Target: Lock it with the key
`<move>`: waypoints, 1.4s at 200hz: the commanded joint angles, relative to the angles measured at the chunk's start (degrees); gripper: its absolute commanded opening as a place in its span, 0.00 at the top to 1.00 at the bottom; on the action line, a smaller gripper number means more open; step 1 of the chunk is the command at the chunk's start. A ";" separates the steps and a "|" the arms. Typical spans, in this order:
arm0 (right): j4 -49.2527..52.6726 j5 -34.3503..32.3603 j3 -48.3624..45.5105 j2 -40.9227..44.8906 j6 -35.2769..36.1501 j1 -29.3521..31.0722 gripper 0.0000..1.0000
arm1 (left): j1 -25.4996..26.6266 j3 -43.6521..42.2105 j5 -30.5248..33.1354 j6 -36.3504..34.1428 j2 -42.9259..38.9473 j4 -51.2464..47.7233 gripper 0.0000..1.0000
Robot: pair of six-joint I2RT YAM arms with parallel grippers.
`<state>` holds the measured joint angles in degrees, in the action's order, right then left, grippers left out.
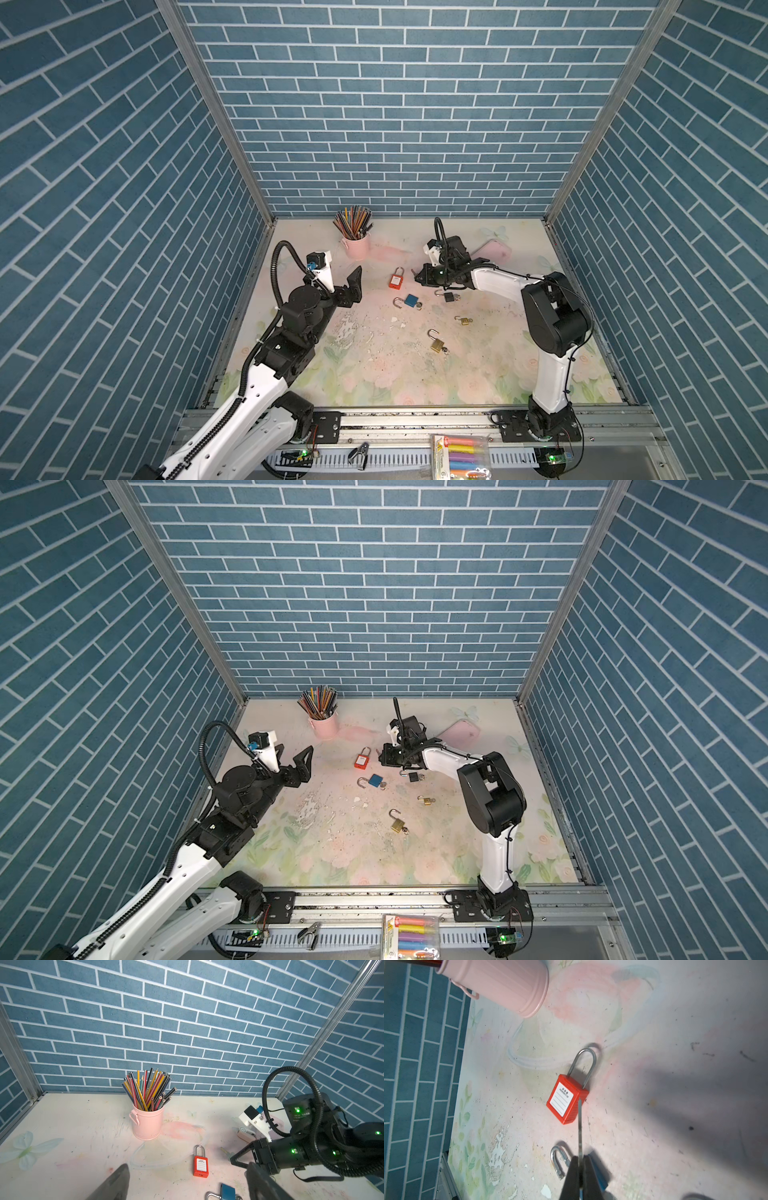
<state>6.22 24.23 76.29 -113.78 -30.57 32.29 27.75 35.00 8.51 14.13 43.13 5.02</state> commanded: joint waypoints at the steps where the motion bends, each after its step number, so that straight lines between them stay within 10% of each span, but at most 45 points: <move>1: 3.94 0.64 2.63 -2.66 1.70 -0.30 1.00 | -0.42 -0.54 0.42 -1.47 0.27 1.31 0.12; 280: 3.97 4.70 12.13 -11.82 -3.12 0.38 0.86 | -3.53 -0.20 -5.86 -1.36 5.38 -0.55 0.12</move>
<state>9.43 28.58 86.85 -125.91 -33.04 32.53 24.71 34.85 2.50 12.25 48.60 3.90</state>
